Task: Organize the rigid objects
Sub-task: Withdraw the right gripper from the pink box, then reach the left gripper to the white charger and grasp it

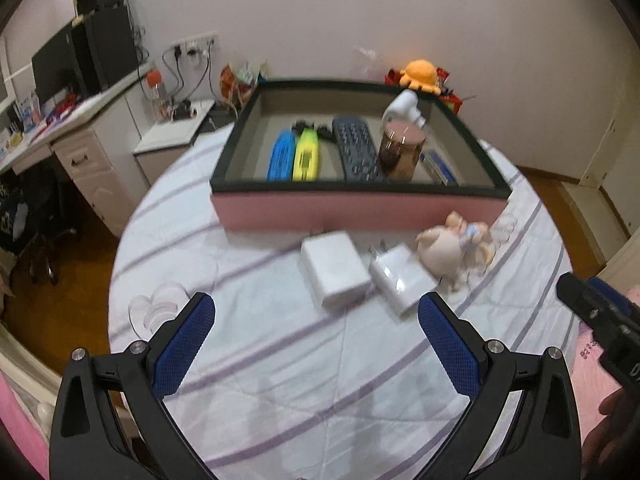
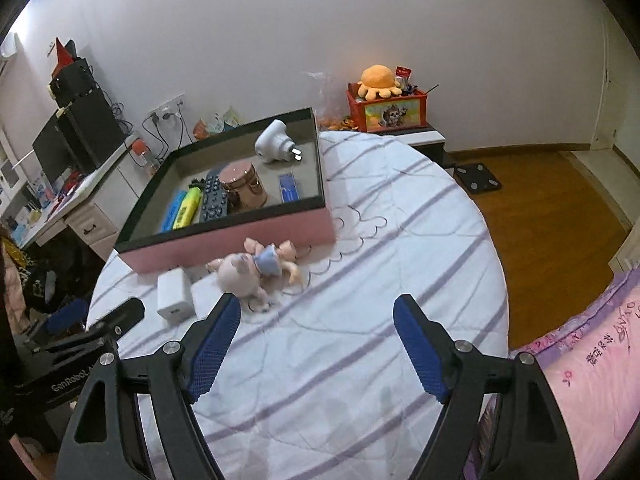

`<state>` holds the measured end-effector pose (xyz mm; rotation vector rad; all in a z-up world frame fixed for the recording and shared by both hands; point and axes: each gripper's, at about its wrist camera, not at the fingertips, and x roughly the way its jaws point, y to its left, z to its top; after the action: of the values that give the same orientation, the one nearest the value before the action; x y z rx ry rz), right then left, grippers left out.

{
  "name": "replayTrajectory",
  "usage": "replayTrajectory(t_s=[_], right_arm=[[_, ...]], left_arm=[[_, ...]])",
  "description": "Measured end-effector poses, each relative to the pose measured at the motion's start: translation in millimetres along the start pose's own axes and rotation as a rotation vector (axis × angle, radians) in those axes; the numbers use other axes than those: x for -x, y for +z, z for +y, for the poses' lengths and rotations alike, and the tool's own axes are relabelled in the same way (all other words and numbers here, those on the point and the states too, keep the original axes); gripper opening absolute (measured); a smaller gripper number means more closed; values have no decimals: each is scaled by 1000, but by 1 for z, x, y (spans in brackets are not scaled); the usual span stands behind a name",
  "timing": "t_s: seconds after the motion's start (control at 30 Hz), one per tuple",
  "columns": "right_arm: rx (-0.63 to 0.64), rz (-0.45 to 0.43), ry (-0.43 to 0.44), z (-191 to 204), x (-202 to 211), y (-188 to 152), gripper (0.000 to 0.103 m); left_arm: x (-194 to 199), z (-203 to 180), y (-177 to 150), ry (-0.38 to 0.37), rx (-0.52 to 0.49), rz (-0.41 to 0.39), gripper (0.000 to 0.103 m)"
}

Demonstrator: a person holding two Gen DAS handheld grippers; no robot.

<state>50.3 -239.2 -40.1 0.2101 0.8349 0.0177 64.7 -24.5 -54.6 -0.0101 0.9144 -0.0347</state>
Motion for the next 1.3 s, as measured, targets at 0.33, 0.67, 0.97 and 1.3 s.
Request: replayTrajectory(t_s=[0.33,0.67,0.97,1.3], right_arm=[[5,20,11,2,-7,-4,80],[-4,49,2,-2,-23,0,80],[-5,74,0,-1,-39,7,80],[1,87,5,1,-44,8,80]], left_arm=[[-30,0,2,27,16,40,103],[-77,0,10,60,16,106,101],[-97,7,18,64,33,99,100],[-103,11,26,66,47,95,100]])
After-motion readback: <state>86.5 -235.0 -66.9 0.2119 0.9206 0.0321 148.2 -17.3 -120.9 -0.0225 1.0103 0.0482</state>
